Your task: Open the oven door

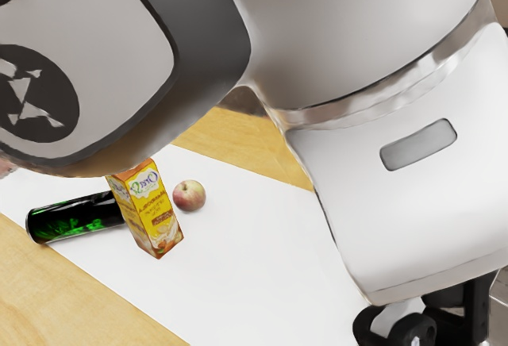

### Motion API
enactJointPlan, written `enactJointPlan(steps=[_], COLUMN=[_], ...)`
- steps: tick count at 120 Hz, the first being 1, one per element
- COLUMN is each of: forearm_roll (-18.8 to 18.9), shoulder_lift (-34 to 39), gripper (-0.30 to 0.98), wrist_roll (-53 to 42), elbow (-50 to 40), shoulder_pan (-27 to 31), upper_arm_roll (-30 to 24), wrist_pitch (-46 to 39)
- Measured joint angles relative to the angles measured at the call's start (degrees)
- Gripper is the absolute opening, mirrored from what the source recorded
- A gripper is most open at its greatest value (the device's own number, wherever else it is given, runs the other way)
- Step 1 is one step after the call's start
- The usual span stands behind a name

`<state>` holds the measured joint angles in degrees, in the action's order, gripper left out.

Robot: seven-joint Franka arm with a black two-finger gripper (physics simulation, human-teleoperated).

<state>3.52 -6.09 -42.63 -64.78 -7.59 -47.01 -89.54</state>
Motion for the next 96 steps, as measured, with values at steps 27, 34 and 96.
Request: enactJointPlan(steps=[27,34,96], forearm_roll=[6.8,7.2,0.4], shoulder_lift=[-6.7,-6.4,1.9], gripper=[0.68,0.69,0.68], wrist_roll=[-11.8,-14.3,-30.2], elbow=[2.5,1.9,-11.5], shoulder_pan=[0.1,0.2,0.3], upper_arm_roll=[4.3,5.3,16.9], wrist_pitch=[-1.4,-1.5,-8.1])
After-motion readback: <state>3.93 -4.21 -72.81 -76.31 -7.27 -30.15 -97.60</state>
